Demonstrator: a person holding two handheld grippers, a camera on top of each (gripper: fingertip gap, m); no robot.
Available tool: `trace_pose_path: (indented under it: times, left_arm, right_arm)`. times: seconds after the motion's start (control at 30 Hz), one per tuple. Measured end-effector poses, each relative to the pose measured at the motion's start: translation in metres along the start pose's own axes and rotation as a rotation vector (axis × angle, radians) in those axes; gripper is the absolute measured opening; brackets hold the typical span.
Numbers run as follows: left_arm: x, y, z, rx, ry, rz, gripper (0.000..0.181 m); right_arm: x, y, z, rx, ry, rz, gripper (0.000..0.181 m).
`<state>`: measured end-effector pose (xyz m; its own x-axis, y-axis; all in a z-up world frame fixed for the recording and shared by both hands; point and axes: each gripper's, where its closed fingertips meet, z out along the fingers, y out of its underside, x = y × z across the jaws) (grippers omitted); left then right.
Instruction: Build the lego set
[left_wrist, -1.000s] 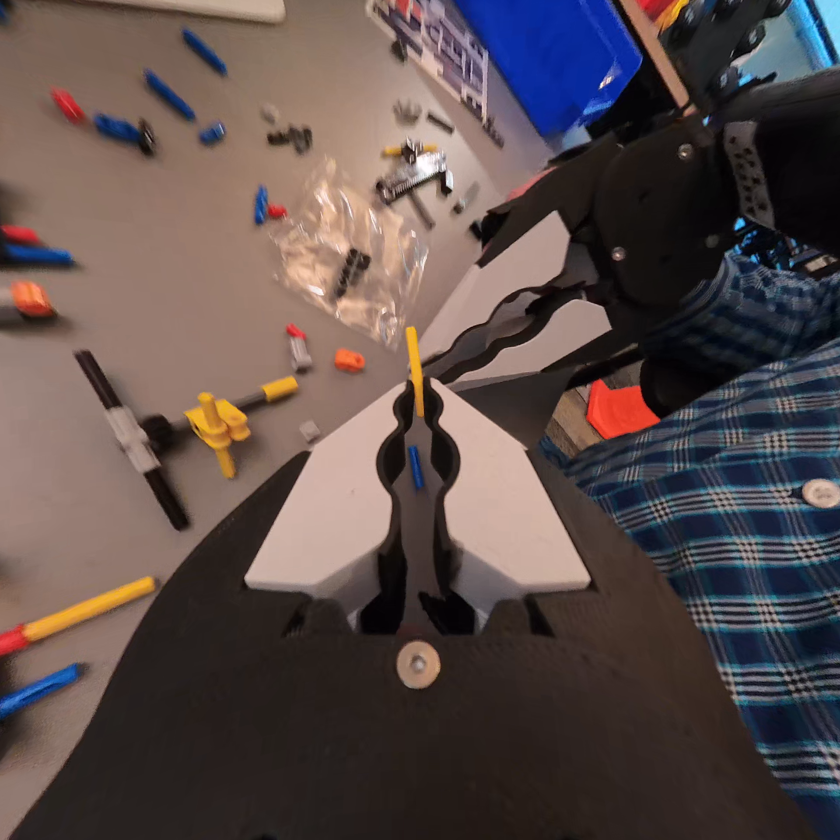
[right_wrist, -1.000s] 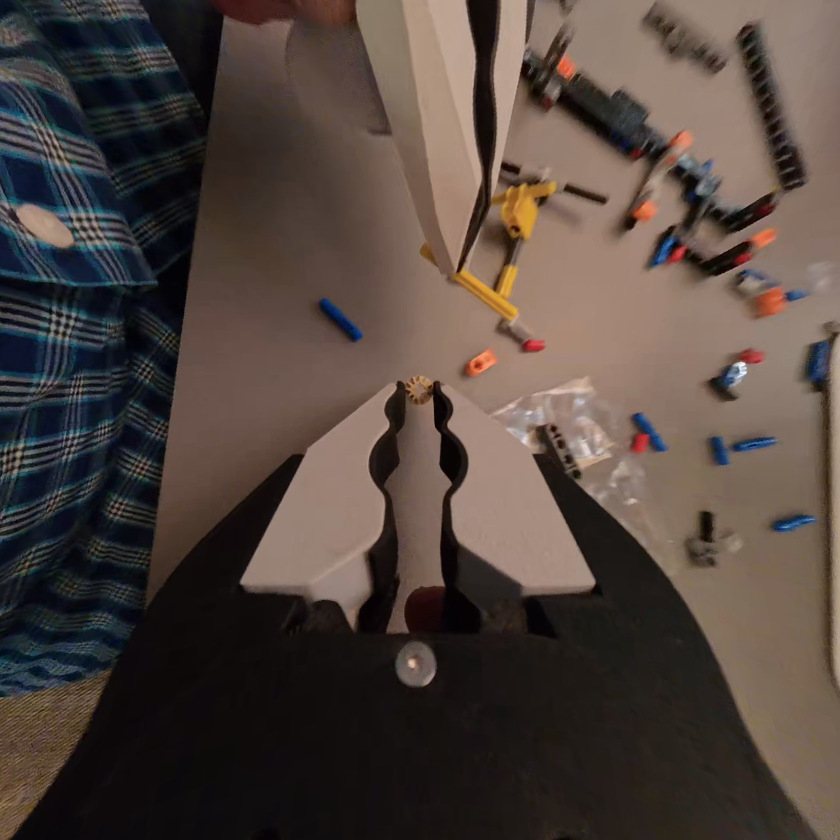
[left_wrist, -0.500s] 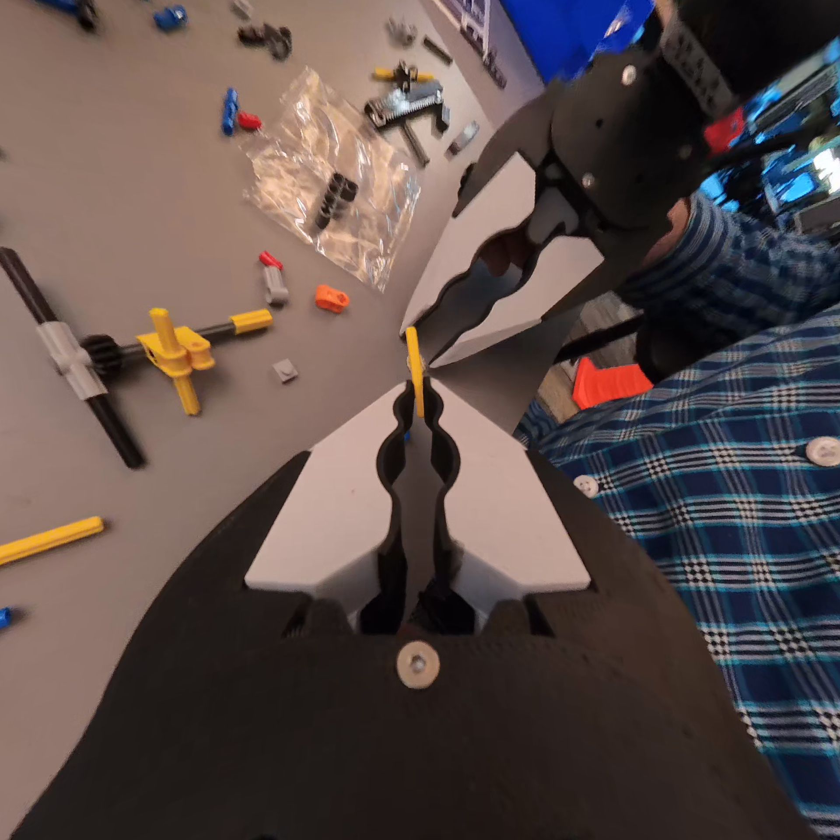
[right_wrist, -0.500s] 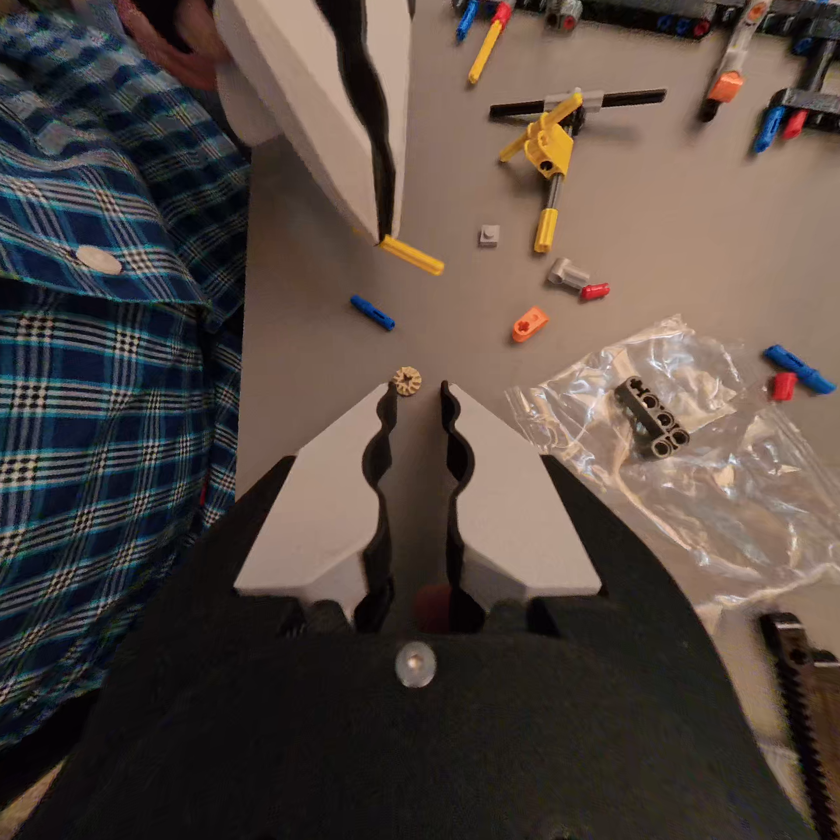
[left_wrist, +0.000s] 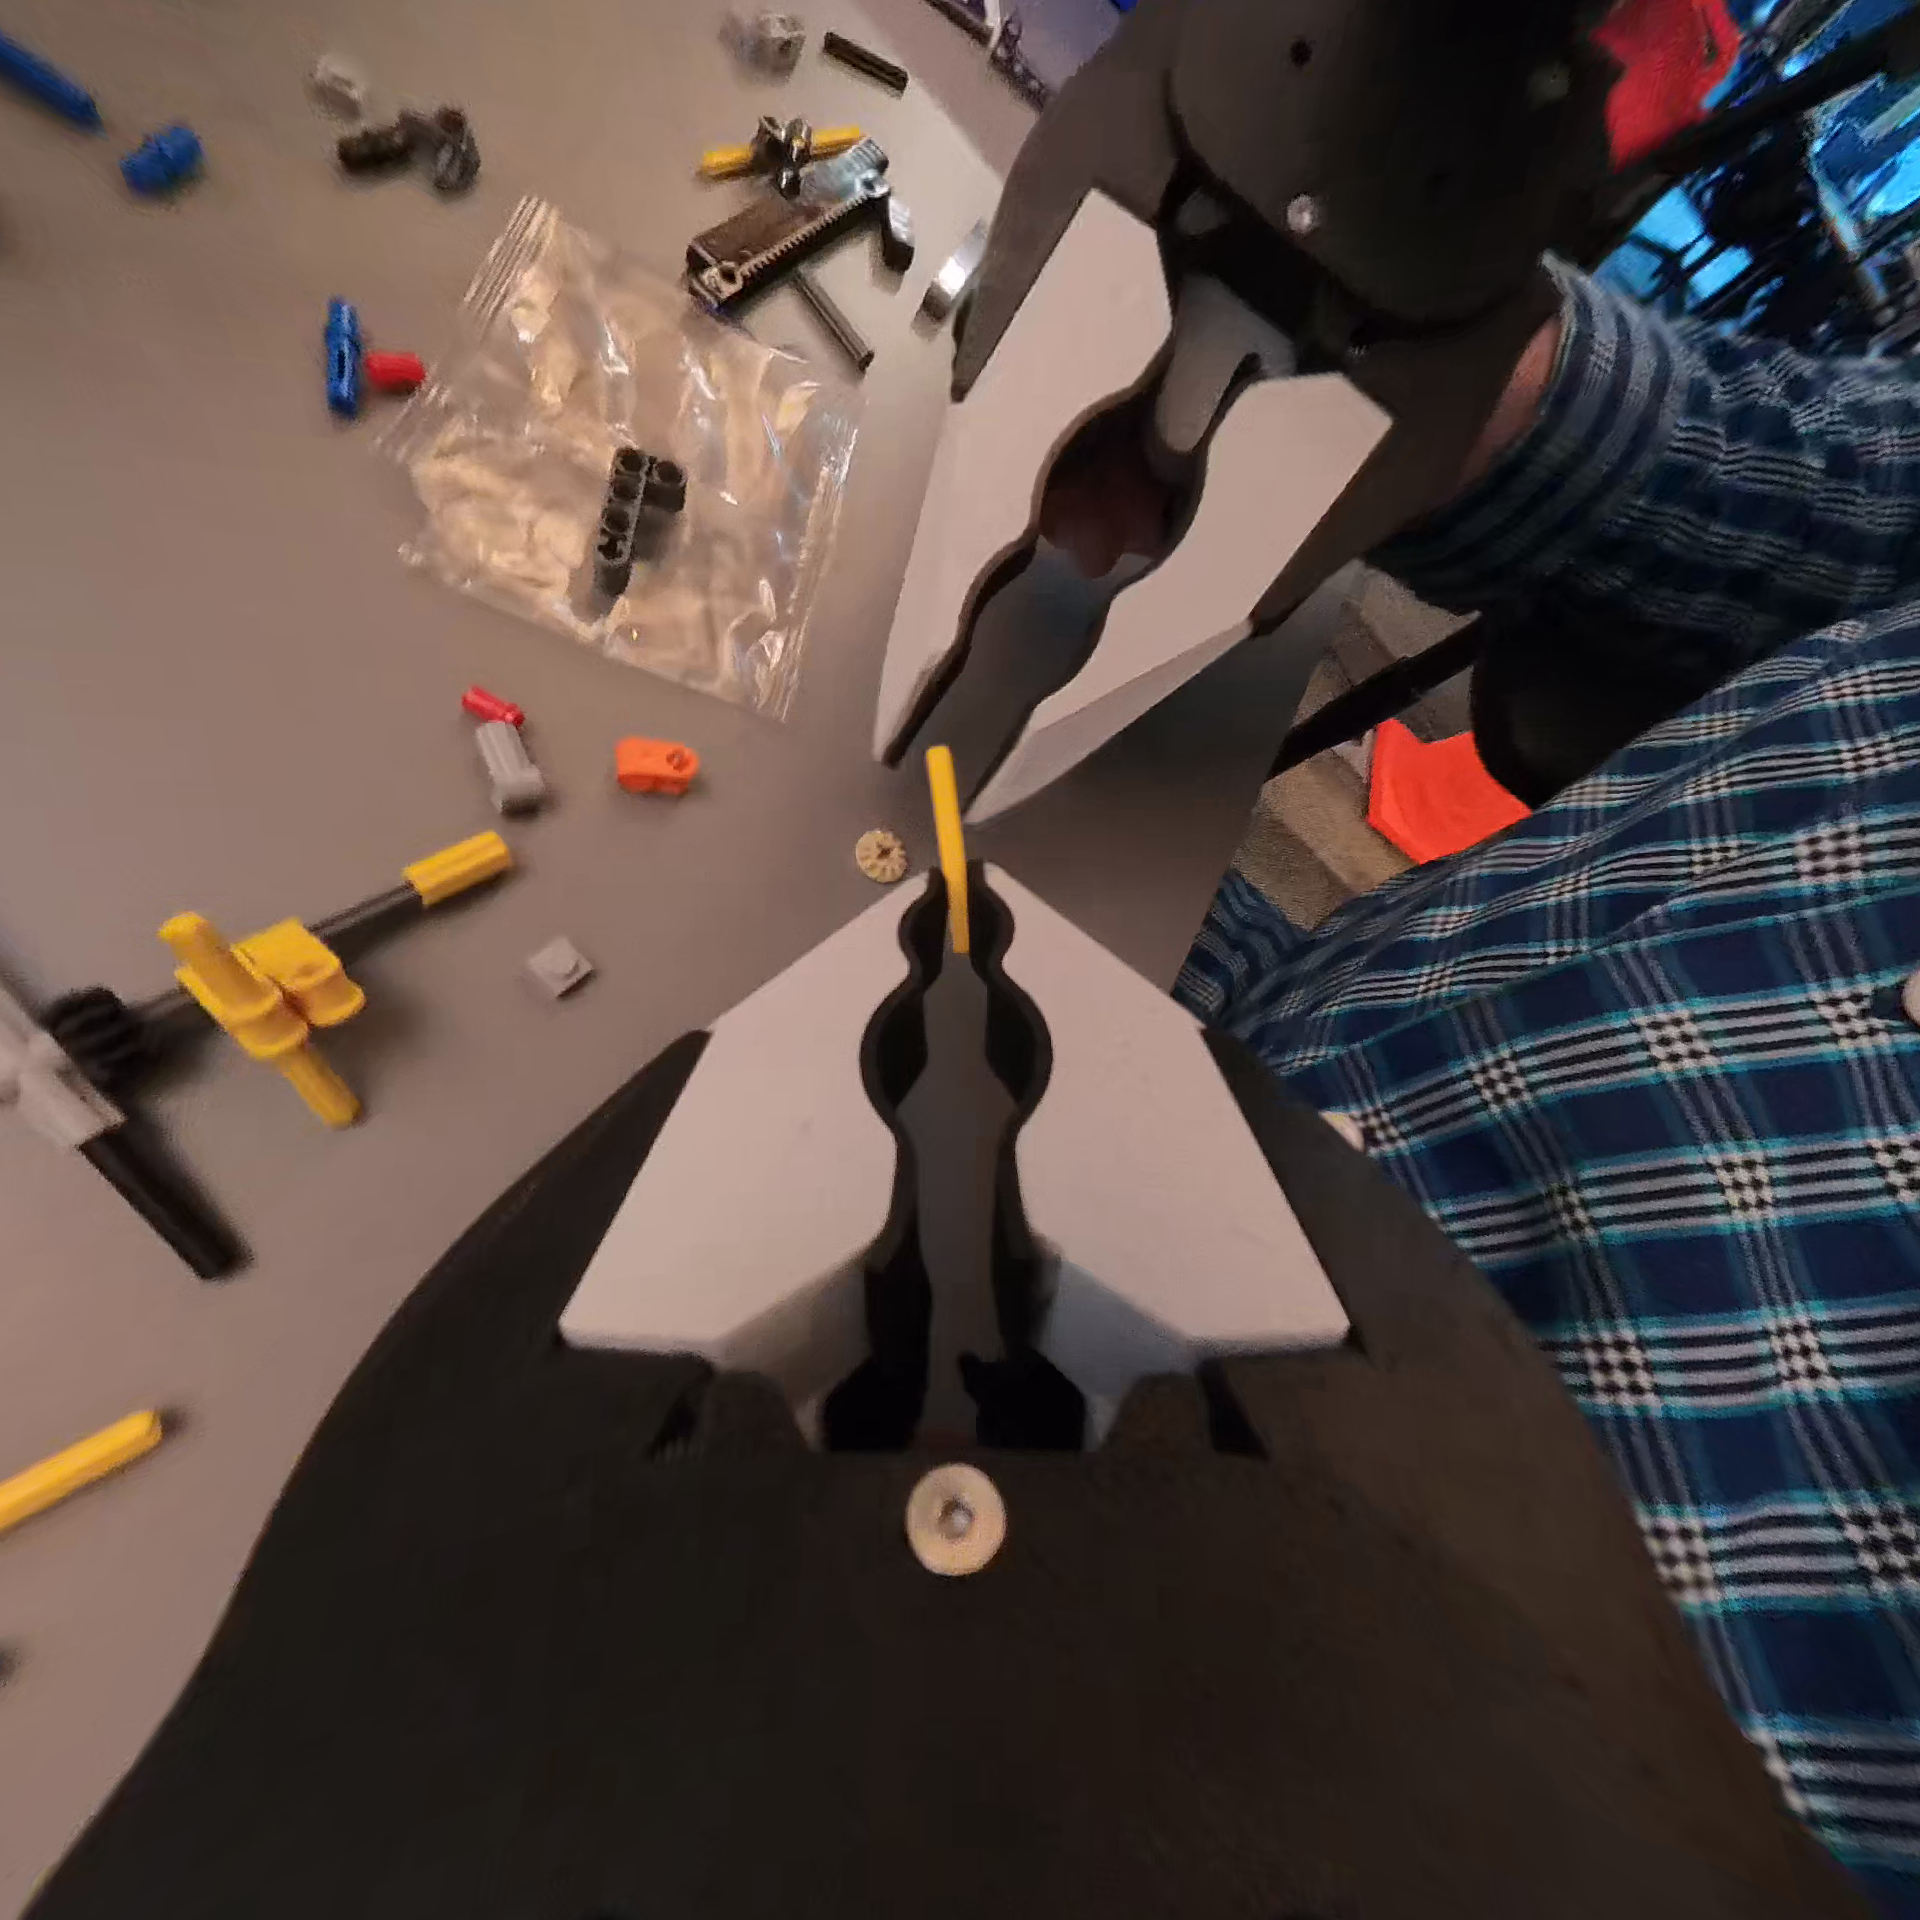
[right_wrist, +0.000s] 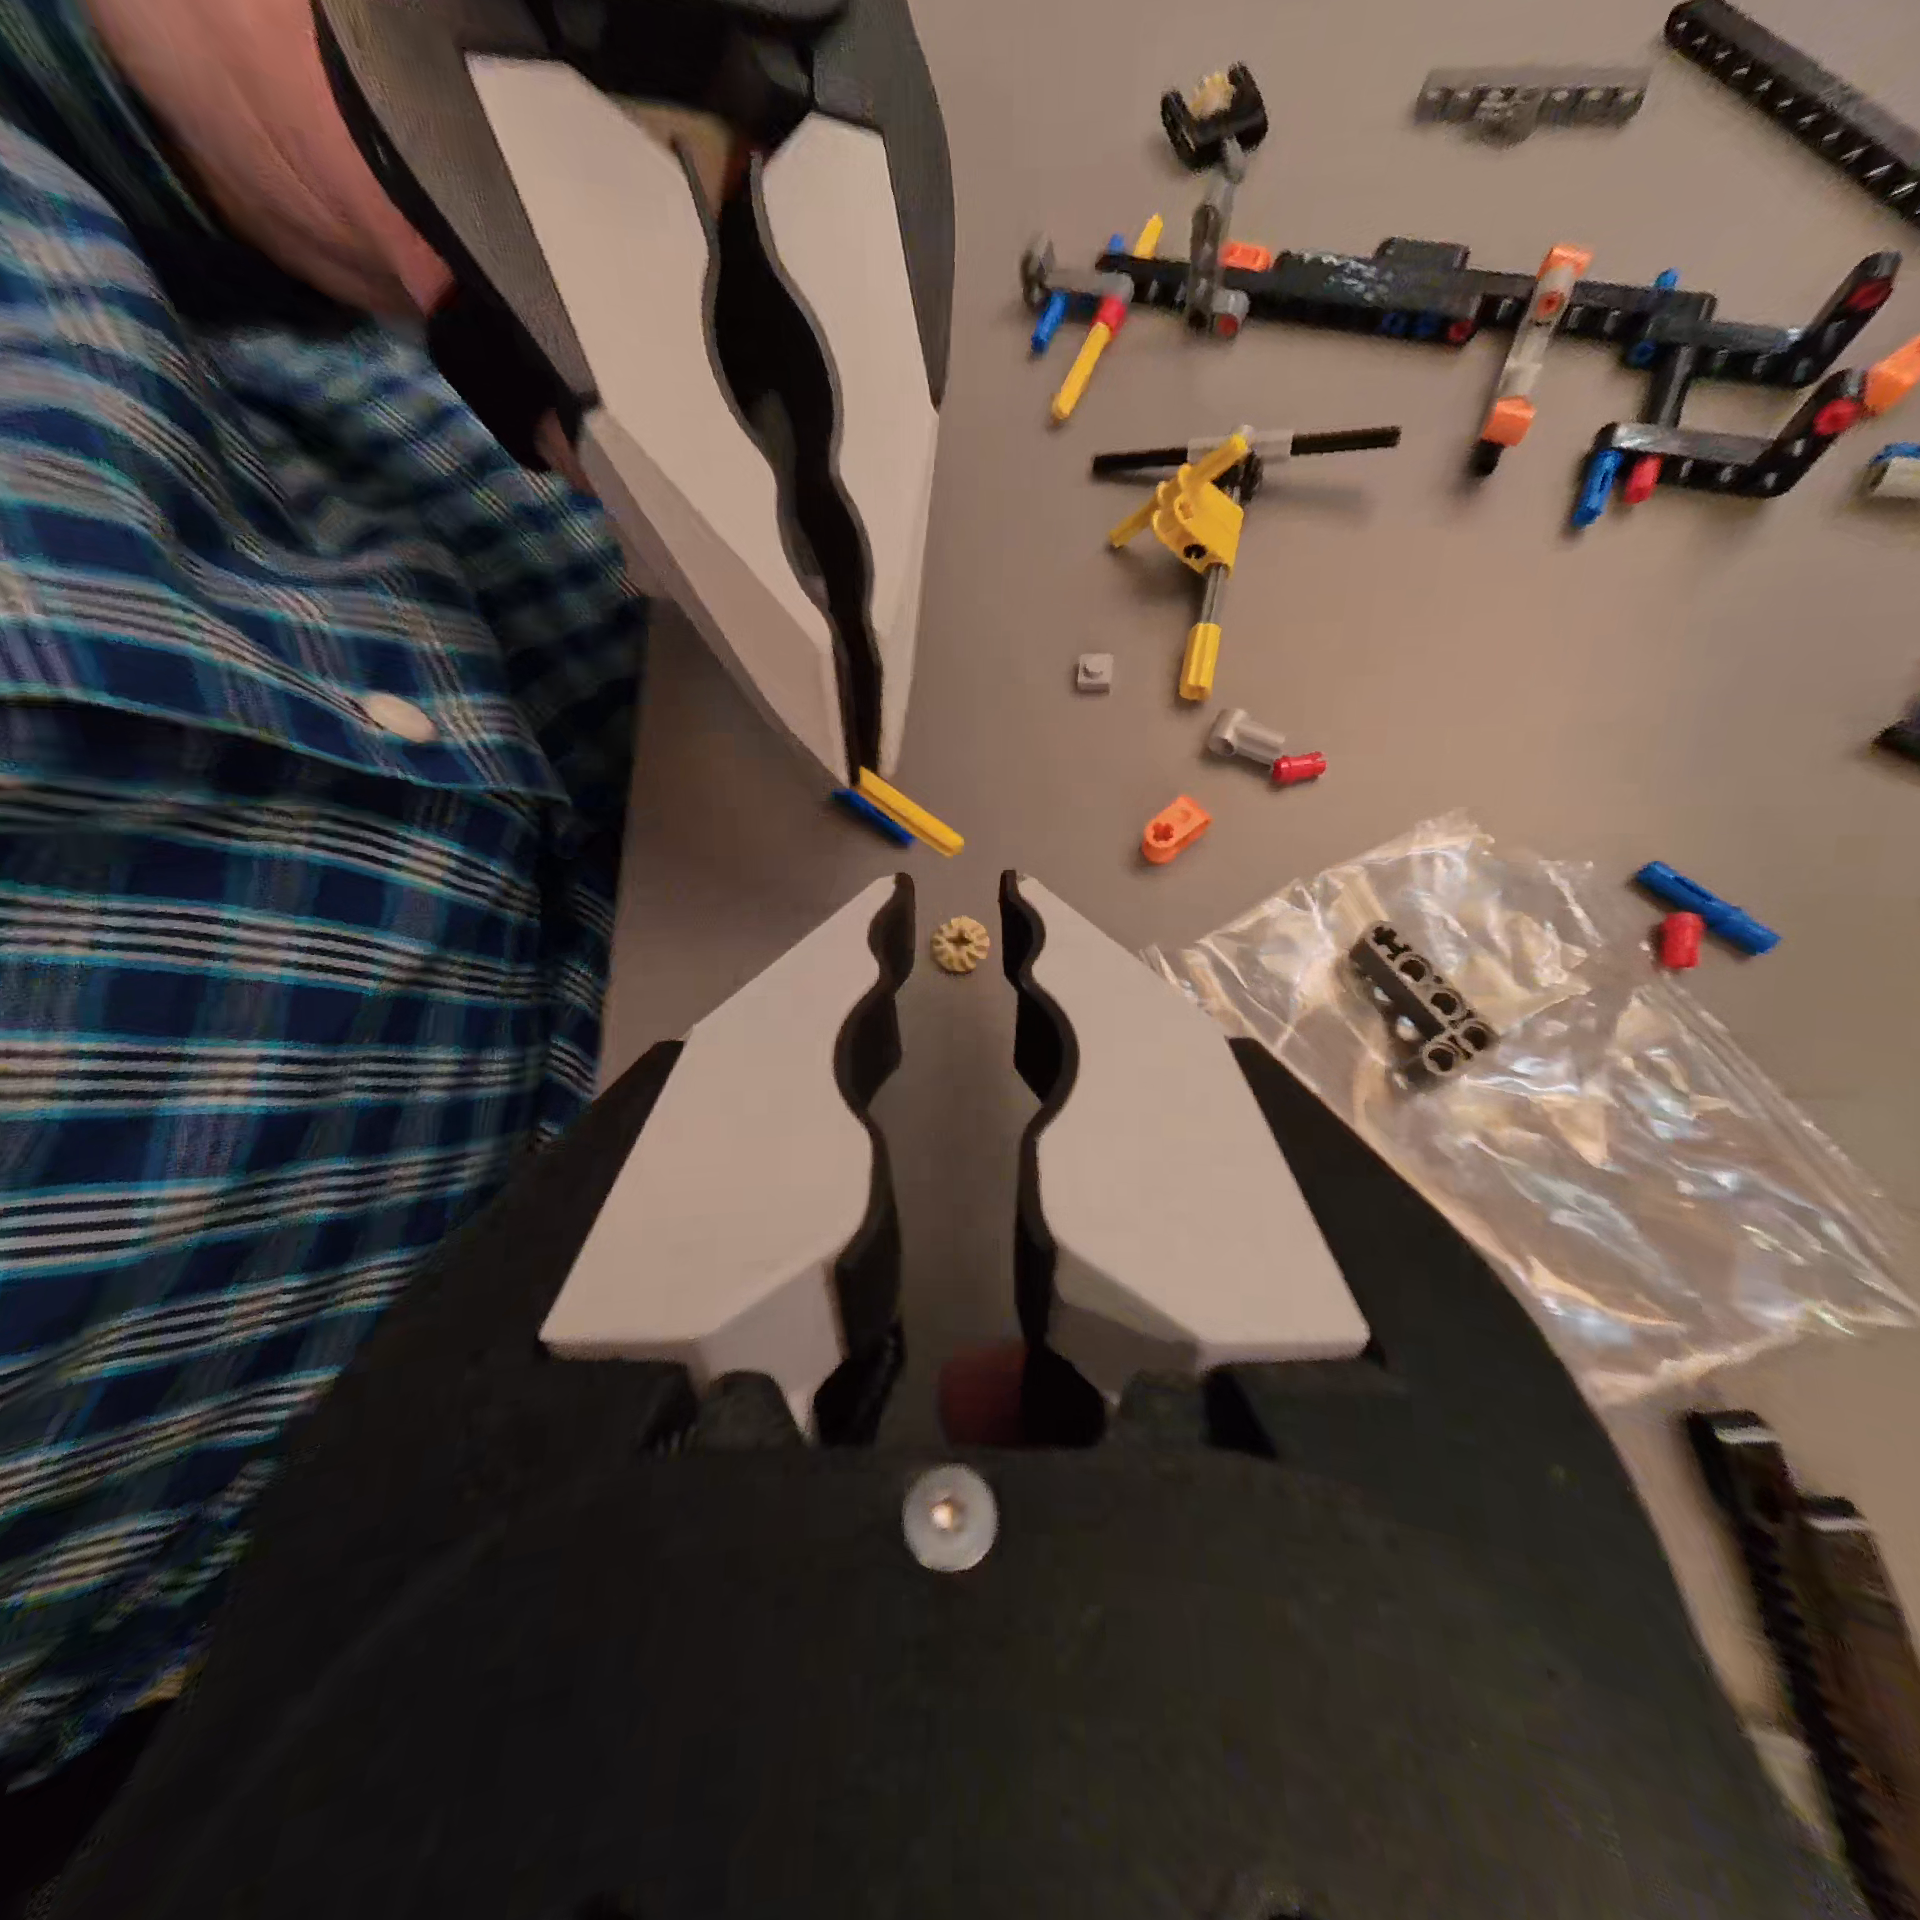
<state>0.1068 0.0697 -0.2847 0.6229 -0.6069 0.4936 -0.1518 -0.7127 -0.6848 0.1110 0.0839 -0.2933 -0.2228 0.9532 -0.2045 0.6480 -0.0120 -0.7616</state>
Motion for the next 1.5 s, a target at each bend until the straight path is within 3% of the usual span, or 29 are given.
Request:
trace_pose_path:
  times: [0.03,0.2,0.53,0.73,1.0,1.17,1.5]
  left_arm:
    - [0.0,-0.001,0.0,0.0,-0.008,0.031,0.001]
    - [0.01,-0.017,-0.001,0.079,0.02,0.143,0.001]
    - [0.017,-0.033,0.0,0.176,0.058,0.209,0.002]
    - [0.003,-0.021,0.009,0.091,-0.02,0.239,0.008]
    - [-0.011,0.01,0.021,-0.075,-0.122,0.328,0.011]
    - [-0.014,0.015,0.026,-0.103,-0.14,0.36,0.011]
    - [-0.016,0.019,0.034,-0.141,-0.156,0.413,0.008]
  right_arm:
    - [-0.003,-0.004,-0.002,0.034,-0.041,0.038,0.014]
    - [-0.01,-0.023,-0.016,0.194,-0.193,0.195,0.01]
    - [-0.011,-0.034,-0.032,0.32,-0.276,0.295,0.002]
    - [-0.003,-0.024,-0.03,0.227,-0.128,0.175,0.002]
    - [-0.003,0.0,-0.009,-0.076,0.114,-0.166,0.001]
    - [-0.004,0.011,-0.001,-0.192,0.161,-0.243,0.002]
    - [-0.002,0.01,0.001,-0.247,0.182,-0.234,0.002]
